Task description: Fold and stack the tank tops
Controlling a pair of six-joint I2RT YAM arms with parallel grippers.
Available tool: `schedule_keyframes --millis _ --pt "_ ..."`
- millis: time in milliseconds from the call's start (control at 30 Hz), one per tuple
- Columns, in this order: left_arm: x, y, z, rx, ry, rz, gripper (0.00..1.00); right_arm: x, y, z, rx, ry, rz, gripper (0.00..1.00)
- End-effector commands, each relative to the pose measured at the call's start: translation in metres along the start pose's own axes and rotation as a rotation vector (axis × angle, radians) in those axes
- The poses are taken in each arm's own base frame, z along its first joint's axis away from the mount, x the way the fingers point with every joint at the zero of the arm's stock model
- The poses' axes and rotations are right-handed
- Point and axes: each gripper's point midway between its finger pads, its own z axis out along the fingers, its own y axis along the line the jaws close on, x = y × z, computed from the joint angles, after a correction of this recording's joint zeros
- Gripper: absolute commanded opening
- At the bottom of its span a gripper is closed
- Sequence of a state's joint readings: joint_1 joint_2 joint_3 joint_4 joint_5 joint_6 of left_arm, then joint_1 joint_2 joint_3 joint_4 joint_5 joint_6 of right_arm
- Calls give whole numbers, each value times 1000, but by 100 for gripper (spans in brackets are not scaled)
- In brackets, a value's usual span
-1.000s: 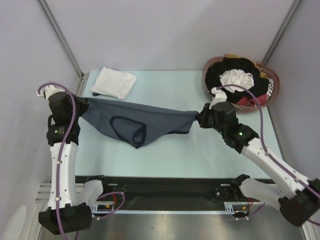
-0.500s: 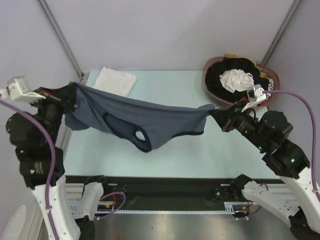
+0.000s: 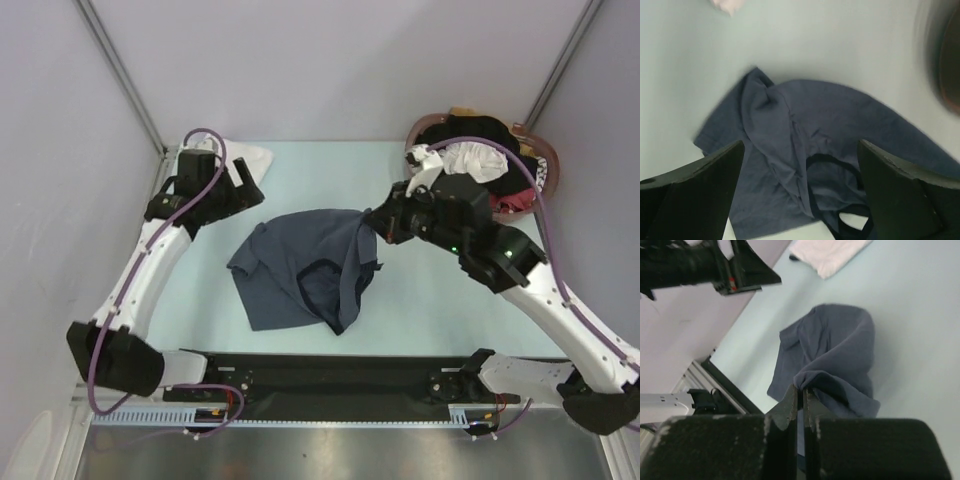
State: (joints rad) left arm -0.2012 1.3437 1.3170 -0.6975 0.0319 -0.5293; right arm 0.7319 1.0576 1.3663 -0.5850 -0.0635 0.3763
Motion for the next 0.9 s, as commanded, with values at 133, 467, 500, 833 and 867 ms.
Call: schedule_keyframes --millis 133,467,500,833,867 --pt "29 -60 -72 248 -210 191 100 -37 3 44 79 -94 30 0" --pt "219 -91 -64 477 -98 204 97 -29 -26 83 131 -67 100 0" --pt "231 -89 -57 460 -79 229 97 -29 -28 84 131 -70 103 0" --pt "265 -115 -23 308 9 396 93 -19 -32 89 112 -50 123 0" --pt "267 -116 -19 294 16 399 91 -18 -32 88 112 -52 127 0"
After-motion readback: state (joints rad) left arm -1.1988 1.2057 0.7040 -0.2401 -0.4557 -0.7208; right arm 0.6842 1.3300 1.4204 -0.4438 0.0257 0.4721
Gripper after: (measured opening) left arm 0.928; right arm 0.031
